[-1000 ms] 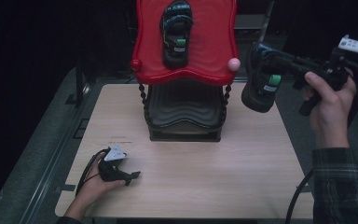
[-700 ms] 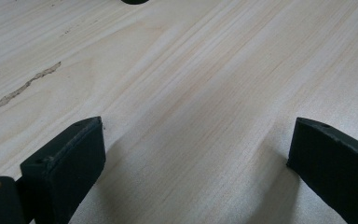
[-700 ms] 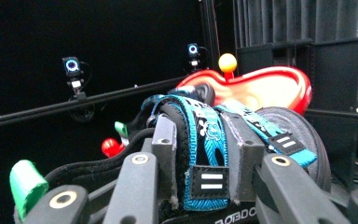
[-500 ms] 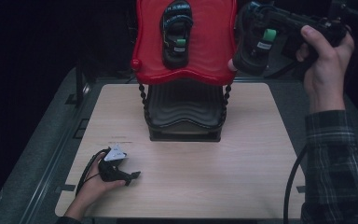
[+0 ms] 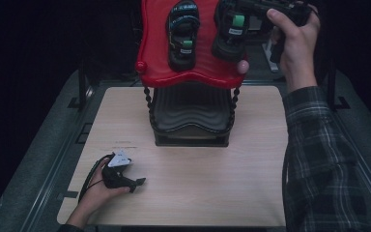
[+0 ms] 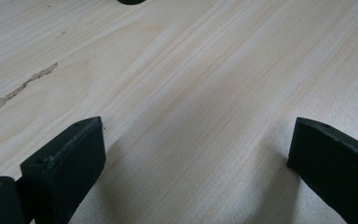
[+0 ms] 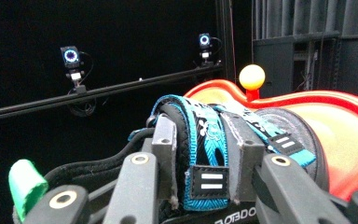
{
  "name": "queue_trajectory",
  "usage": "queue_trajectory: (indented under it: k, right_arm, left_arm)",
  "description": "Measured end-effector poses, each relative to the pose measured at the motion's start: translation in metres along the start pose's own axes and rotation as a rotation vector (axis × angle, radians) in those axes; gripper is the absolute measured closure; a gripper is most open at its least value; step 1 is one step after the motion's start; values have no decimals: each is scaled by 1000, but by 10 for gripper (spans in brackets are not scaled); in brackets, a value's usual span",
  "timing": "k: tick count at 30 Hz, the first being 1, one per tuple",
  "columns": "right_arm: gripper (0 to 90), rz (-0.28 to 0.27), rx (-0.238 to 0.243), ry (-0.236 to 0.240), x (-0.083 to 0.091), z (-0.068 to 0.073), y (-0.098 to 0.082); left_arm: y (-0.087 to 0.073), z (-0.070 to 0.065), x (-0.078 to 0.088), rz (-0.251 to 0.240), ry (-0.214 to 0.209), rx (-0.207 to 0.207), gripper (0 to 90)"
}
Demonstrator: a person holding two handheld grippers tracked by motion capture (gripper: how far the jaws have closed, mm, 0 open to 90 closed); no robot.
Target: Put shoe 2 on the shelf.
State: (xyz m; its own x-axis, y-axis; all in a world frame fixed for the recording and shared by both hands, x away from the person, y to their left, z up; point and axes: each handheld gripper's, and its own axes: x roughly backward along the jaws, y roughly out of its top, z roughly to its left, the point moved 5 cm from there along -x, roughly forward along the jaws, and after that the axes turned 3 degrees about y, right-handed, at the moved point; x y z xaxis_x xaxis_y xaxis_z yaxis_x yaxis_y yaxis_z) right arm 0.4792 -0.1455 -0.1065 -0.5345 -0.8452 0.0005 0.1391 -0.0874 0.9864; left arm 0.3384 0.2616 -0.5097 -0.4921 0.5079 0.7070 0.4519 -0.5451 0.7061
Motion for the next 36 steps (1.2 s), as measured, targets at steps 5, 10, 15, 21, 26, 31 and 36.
queue_trajectory:
  k: [5, 10, 15, 21, 26, 31, 36]
  right_arm:
    - [678, 34, 1, -1, -22, -8, -6]
    - [678, 62, 8, -13, -38, -14, -13]
    - [677, 79, 12, -10, -45, -15, -20]
    - [672, 113, 33, -3, -44, -10, -26]
    - [666, 143, 52, 10, -46, -4, -33]
    - [621, 153, 54, 17, -43, -2, -35]
    - [478, 144, 60, -5, -29, -1, -33]
  left_arm:
    - [0, 0, 0, -1, 0, -1, 30]
    - [0, 0, 0, 1, -2, -2, 30]
    - [0, 0, 0, 0, -2, -3, 30]
    - [0, 0, 0, 1, -4, -3, 30]
    - [0, 0, 0, 1, -4, -4, 30]
    - [1, -1, -1, 1, -4, -3, 30]
    - [2, 0, -2, 0, -4, -3, 30]
